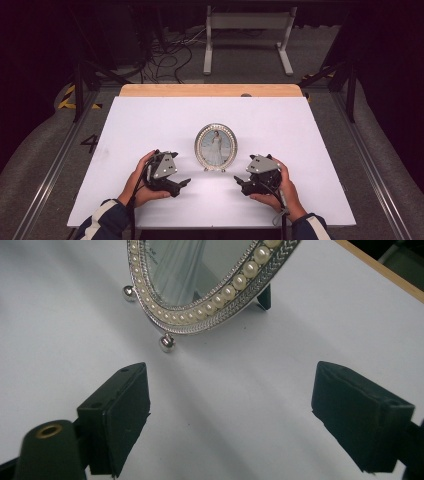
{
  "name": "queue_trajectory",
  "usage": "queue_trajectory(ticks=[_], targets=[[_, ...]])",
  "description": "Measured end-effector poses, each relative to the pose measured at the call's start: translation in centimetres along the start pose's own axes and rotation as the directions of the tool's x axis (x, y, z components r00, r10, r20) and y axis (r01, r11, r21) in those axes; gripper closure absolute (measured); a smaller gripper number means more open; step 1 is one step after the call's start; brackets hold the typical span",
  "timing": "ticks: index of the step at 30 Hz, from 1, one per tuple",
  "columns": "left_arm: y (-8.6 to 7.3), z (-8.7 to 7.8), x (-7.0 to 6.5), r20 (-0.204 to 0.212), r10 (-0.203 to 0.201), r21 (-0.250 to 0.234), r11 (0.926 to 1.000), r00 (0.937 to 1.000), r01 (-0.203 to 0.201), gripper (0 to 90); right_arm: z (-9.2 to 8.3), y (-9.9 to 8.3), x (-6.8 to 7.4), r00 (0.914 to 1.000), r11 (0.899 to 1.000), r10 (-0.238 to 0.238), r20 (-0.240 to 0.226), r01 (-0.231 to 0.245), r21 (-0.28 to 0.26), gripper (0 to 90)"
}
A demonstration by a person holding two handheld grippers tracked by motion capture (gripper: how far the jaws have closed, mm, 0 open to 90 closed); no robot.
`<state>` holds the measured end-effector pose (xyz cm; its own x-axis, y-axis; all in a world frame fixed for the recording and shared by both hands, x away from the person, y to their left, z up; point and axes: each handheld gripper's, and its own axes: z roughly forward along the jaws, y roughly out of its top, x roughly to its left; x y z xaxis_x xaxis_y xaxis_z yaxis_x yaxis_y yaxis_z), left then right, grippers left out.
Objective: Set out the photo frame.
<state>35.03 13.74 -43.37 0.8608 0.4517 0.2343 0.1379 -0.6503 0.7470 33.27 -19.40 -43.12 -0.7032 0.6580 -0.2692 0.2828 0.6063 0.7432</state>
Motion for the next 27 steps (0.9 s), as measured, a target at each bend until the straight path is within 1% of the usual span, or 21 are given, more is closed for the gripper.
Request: queue_trajectory(ticks=[3, 8, 10, 12, 13, 15, 18, 19, 21, 25, 27], targets=[[-0.3, -0.2, 0.0, -0.002, 0.001, 0.004, 1.0, 1.0, -0.001, 10.0, -0.2, -0.2, -0.1, 1.0, 1.0, 0.005, 0.002, -0.005, -0.004, 16.4], [-1.0, -1.0, 0.2, -0.006, -0.002, 0.0, 1.0, 1.0, 0.002, 9.8, -0.8, -0.9, -0.5, 0.9996, 1.0, 0.018, 0.023, -0.018, -0.007, 16.6], [-1.2, -1.3, 0.3, -0.016, -0.002, -0.004, 1.0, 0.9999, 0.002, 9.8, -1.0, -1.1, -0.7, 0.9993, 1.0, 0.024, 0.028, -0.024, -0.008, 16.7], [-1.4, -1.5, 0.4, -0.019, -0.015, -0.01, 0.9998, 0.9997, 0.015, 9.8, -1.2, -1.2, -0.9, 0.9991, 1.0, 0.029, 0.032, -0.029, -0.013, 16.8], [-1.5, -1.6, 0.4, -0.021, -0.011, -0.006, 0.9999, 0.9997, 0.01, 9.8, -1.3, -1.3, -1.0, 0.9989, 0.999, 0.032, 0.035, -0.031, -0.015, 16.8], [-1.6, -1.8, 0.4, -0.022, -0.017, -0.011, 0.9998, 0.9996, 0.016, 9.8, -1.5, -1.5, -1.0, 0.9986, 0.999, 0.035, 0.039, -0.035, -0.014, 16.8], [-1.7, -1.9, 0.5, -0.029, -0.013, -0.009, 0.9999, 0.9995, 0.013, 9.8, -1.7, -1.8, -1.2, 0.9984, 0.999, 0.037, 0.043, -0.037, -0.014, 16.8], [-1.9, -2.1, 0.5, -0.027, -0.019, -0.005, 0.9998, 0.9995, 0.019, 9.8, -1.8, -1.8, -1.3, 0.9983, 0.999, 0.038, 0.043, -0.038, -0.014, 16.8], [-2.0, -2.2, 0.6, -0.034, -0.017, -0.007, 0.9998, 0.9993, 0.017, 9.8, -1.9, -2.0, -1.4, 0.998, 0.999, 0.04, 0.05, -0.039, -0.011, 16.8], [-2.2, -2.5, 0.7, -0.037, -0.03, -0.013, 0.9995, 0.9989, 0.029, 9.8, -2.2, -2.2, -1.5, 0.9974, 0.999, 0.045, 0.056, -0.045, -0.008, 16.8], [-2.4, -2.6, 0.8, -0.038, -0.029, -0.009, 0.9995, 0.9988, 0.029, 9.8, -2.3, -2.3, -1.6, 0.9972, 0.999, 0.045, 0.06, -0.045, -0.01, 16.8]])
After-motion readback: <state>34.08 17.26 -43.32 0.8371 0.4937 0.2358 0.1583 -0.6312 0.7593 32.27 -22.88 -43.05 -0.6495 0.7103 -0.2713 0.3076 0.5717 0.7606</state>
